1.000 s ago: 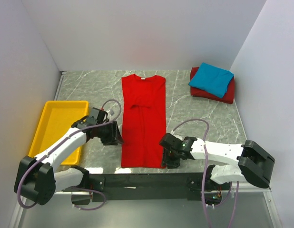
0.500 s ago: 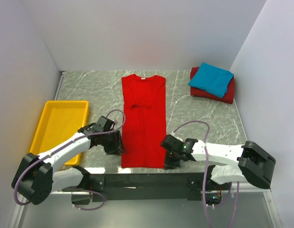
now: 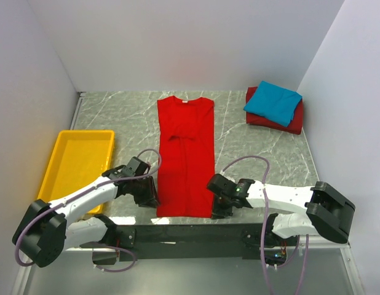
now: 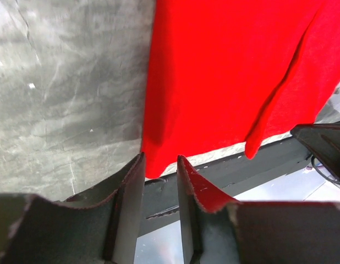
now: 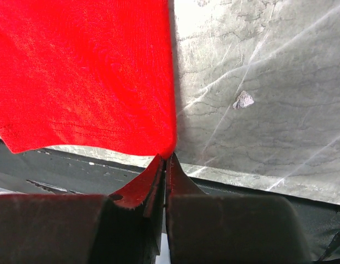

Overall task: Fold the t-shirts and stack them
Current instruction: Fold the tshirt

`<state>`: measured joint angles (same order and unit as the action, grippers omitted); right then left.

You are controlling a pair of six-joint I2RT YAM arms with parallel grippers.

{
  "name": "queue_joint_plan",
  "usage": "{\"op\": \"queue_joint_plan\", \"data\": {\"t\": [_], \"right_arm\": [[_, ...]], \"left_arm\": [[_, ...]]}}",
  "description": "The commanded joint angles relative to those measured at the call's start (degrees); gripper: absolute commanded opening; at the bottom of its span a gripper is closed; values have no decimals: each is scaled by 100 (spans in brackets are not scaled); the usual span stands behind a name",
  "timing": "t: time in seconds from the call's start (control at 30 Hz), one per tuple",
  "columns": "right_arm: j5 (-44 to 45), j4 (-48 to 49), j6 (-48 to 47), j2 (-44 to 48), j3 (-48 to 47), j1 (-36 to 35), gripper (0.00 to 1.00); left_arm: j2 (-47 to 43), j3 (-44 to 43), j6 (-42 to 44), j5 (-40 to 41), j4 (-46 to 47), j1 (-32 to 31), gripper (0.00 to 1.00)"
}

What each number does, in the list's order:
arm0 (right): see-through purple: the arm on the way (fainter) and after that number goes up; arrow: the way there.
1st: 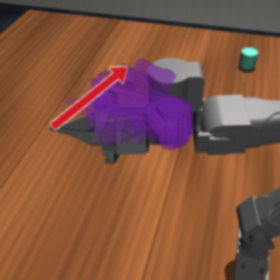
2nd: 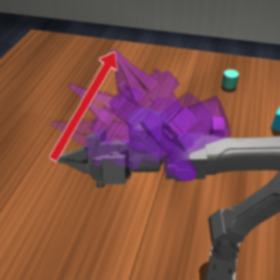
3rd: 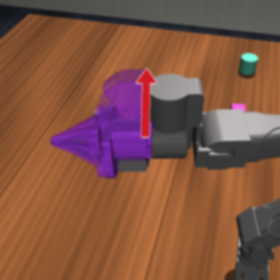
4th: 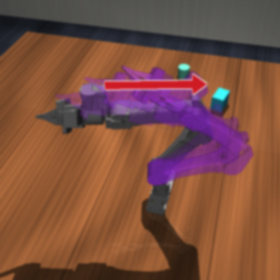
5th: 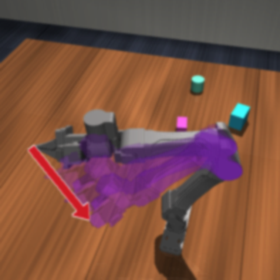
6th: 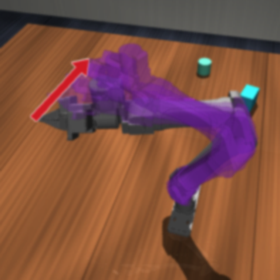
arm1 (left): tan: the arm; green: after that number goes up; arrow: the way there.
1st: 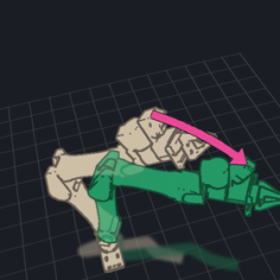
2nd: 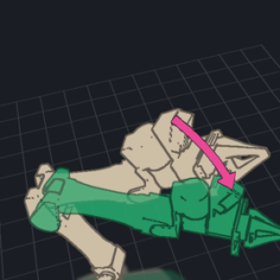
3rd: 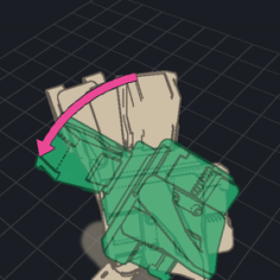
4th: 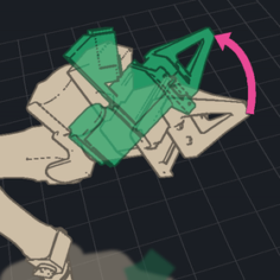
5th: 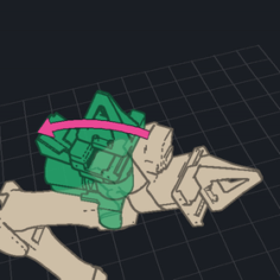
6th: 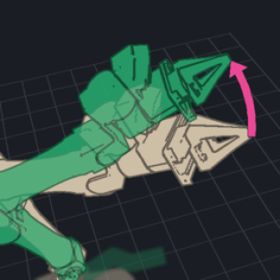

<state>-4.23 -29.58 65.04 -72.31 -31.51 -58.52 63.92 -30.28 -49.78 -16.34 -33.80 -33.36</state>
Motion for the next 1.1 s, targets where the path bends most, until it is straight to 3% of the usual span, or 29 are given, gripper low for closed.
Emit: {"op": "queue_joint_plan", "data": {"t": [0.0, 0.5, 0.7, 1.0, 1.07], "right_arm": [[168, -21, -26, -108, -5, -36, 4], [221, 23, 44, 42, 92, -36, 3], [238, -12, 27, 103, 110, -36, 3], [309, -100, -52, 95, 13, -36, 2], [344, -100, -44, 86, 4, -28, 1]], "left_arm": [[6, 93, -225, 78, 93, -109, 35], [349, 137, -375, 245, 40, -364, 35], [595, 277, -401, -71, 339, -416, 33], [631, 426, -471, -229, 524, -416, 17], [613, 470, -480, -256, 550, -408, 6]]}}
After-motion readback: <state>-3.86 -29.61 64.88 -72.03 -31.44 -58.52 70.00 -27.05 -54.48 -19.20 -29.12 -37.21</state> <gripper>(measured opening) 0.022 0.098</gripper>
